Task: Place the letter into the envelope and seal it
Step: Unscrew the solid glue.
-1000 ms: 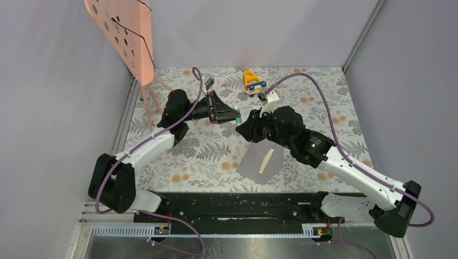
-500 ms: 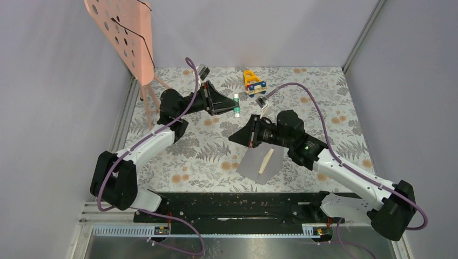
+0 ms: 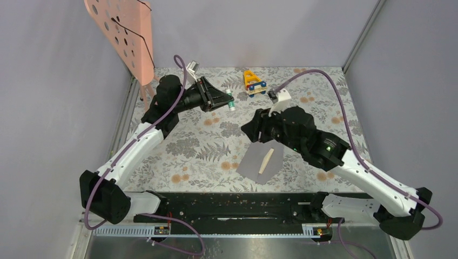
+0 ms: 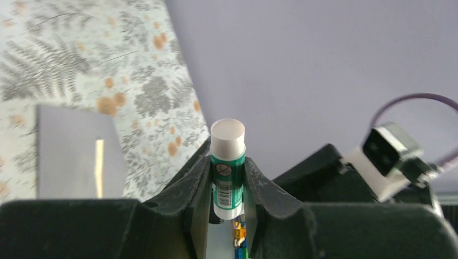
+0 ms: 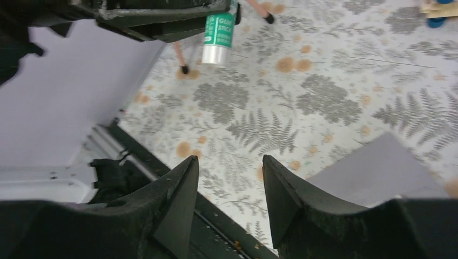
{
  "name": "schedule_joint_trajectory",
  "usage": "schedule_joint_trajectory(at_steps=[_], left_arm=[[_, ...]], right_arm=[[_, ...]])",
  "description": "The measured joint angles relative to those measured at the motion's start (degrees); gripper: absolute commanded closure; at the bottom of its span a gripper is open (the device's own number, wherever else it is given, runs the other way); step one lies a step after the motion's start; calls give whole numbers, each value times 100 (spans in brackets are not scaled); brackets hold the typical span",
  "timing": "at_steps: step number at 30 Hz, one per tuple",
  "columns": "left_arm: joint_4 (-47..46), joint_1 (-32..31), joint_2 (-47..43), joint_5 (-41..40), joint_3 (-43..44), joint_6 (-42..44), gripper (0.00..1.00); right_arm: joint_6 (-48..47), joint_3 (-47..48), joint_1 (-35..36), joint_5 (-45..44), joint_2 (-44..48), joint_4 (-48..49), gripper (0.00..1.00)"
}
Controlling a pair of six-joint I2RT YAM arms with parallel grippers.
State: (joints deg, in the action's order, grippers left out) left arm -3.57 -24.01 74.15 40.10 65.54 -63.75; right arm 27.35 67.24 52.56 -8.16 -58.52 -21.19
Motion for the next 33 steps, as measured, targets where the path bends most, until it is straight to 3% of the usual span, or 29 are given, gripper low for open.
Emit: schedule_joint_trajectory(at_steps=[6, 9, 16, 25, 33], left_arm=[[1469, -7, -103, -811, 153, 472, 100], [2009, -28, -103, -1130, 203, 573, 100], [2802, -57, -103, -1641, 466, 678, 100], [3104, -68, -103, -1797, 557, 697, 100], [3106, -68, -105, -1808, 557, 697, 100]], right_arm=[[-258, 911, 505, -1113, -929, -852, 15], [-330, 1340, 544, -1388, -1394, -1196, 13], [-378, 2142, 575, -1449, -2330, -1541, 40], [-378, 2428, 586, -975, -2865, -1541, 40], [-302, 2531, 590, -822, -3038, -1357, 49]])
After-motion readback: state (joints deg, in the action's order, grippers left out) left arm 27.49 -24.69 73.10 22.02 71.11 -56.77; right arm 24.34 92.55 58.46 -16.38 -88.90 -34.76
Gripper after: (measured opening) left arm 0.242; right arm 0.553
